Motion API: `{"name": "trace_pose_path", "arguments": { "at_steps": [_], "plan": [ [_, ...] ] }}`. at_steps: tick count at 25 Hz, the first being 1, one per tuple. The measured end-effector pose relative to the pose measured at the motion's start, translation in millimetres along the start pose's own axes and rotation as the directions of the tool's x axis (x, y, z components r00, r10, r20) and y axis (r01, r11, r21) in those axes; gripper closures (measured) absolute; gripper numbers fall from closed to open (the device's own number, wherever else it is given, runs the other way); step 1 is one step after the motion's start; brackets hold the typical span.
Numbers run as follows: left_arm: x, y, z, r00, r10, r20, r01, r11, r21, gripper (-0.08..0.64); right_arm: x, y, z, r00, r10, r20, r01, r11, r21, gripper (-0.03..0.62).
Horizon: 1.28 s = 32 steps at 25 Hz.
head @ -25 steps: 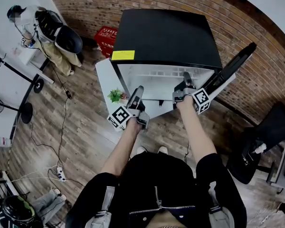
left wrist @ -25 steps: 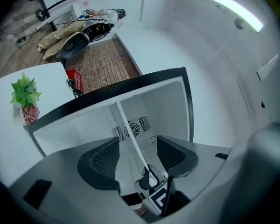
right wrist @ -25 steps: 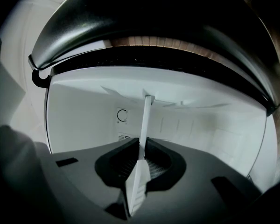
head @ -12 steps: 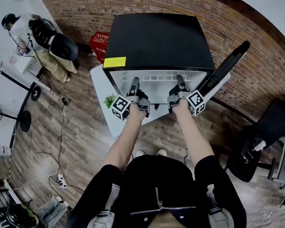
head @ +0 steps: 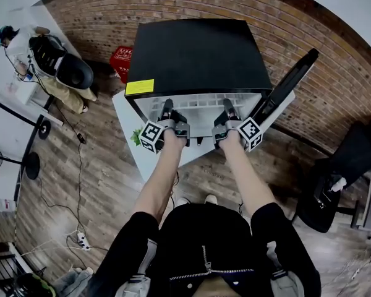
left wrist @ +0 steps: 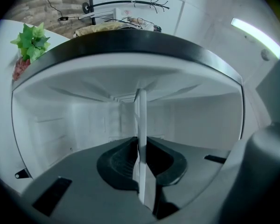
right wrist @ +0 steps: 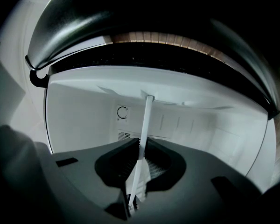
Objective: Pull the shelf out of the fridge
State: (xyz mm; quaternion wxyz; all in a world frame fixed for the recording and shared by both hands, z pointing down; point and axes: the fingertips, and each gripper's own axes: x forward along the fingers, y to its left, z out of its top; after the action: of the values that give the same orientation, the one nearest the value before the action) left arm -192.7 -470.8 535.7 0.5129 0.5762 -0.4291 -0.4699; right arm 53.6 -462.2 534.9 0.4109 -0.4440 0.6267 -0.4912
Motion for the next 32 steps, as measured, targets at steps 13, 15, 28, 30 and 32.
{"name": "trace_pose_path", "arguments": {
  "at_steps": [13, 15, 28, 30, 32],
  "plan": [
    [-7.3, -1.3, -2.9, 1.0, 0.008, -0.022, -0.009, 0.999, -0.034, 0.52, -7.7, -0.5, -1.0, 1.0, -0.008, 0.002, 0.008, 1.0, 0.003, 0.554],
    [-10.5, -2.2, -3.1, 1.0, 0.005, -0.022, -0.005, 1.0, -0.031, 0.521, -10.6, 0.4, -2.1, 1.0, -0.009, 0.001, 0.009, 1.0, 0.004, 0.554],
    [-25.7, -2.8, -6.6, 0.999, -0.005, -0.036, 0.004, 1.0, -0.025, 0.52, -25.0, 2.9, -6.0, 1.0, 0.001, -0.024, -0.001, 1.0, -0.018, 0.552],
    [-27.5, -3.0, -7.1, 0.999, -0.007, -0.038, 0.006, 1.0, -0.026, 0.52, -26.9, 2.5, -6.3, 1.0, 0.002, -0.027, -0.002, 1.0, -0.016, 0.552],
    [-29.0, -3.4, -7.3, 0.999, -0.008, -0.038, 0.007, 1.0, -0.029, 0.52, -27.9, 2.6, -6.7, 1.0, 0.003, -0.03, -0.003, 1.0, -0.013, 0.552]
  ]
}}
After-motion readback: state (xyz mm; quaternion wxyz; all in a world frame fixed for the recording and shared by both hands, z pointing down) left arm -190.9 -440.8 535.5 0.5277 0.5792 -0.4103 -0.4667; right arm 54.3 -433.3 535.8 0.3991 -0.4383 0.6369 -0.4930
